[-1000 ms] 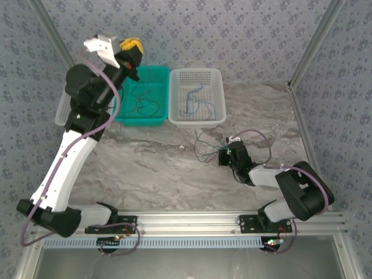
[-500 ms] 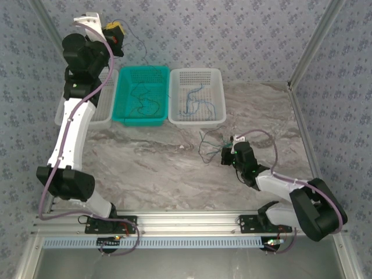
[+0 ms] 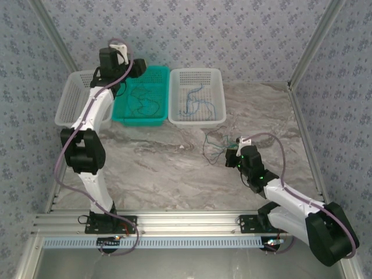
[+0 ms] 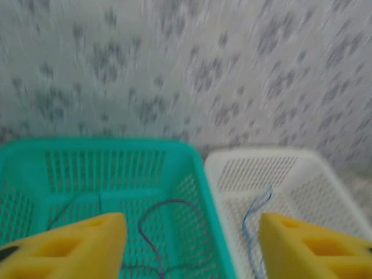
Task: Untangle the cables
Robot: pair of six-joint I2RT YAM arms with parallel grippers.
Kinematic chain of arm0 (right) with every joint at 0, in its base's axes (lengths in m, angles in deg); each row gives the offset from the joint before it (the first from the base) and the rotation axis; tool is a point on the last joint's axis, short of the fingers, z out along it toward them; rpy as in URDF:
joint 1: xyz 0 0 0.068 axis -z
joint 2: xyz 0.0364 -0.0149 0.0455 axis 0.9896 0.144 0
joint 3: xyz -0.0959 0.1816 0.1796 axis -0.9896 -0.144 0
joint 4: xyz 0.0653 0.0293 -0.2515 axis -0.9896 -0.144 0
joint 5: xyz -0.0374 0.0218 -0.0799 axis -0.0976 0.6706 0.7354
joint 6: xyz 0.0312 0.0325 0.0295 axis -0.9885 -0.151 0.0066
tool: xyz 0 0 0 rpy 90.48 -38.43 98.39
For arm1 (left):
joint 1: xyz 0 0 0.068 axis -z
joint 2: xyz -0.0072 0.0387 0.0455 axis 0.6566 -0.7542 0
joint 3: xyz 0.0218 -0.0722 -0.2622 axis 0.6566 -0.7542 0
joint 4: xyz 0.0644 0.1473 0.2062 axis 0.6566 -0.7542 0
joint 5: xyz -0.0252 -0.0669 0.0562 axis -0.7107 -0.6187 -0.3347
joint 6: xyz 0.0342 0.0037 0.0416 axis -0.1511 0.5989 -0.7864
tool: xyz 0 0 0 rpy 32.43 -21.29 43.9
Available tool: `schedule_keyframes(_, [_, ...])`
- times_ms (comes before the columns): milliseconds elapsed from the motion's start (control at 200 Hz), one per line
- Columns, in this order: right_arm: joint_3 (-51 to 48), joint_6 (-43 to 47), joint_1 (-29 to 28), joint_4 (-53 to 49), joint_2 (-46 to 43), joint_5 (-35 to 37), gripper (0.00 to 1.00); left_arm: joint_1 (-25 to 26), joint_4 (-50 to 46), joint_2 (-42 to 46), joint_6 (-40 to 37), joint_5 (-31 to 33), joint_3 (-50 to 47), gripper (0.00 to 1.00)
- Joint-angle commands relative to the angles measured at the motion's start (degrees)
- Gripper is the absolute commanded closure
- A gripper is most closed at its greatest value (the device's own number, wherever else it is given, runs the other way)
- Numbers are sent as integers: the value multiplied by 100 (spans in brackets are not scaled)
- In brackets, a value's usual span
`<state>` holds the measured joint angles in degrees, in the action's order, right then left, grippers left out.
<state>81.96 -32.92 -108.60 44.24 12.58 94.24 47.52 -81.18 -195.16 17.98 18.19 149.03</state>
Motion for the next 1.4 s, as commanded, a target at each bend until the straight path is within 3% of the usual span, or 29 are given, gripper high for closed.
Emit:
schedule_keyframes(0, [-87,-31,45,-266,-220,167,92,-32,-678,288,101,3,92,32])
schedule_keyframes(185, [-10,-165,57,-410,-483,80,91,-33,-569,1057,166,79,-643,31])
schedule_keyframes(365, [231,90,75,-436,-687,-234,97,162,1189,2450,757,-755,-2273,31])
schedule_keyframes(470, [464,528,103,-635,-780,-534,100,656,1809,3233,484,-899,-3089,31])
schedule_keyframes(620, [814,1153,142,-1020,-1037,-960,100,1670,2097,4099,-632,-1347,-4046,31])
schedule_keyframes(874, [1492,1626,141,-1349,-1243,-1836,100,3227,1991,4607,-2062,-1914,-5017,30])
schedule_keyframes(1079, [1914,1511,-17,-1304,-1027,-1987,100,3689,3319,4342,-1070,-1609,-5738,30])
schedule_keyframes(1204, [2064,1437,-142,-1252,-795,-1956,100,3840,3022,3847,-231,-604,-5505,31])
schedule_keyframes(1394, [2209,1360,-261,-1208,-481,-1892,100,3848,3235,3062,730,-1025,-5117,39])
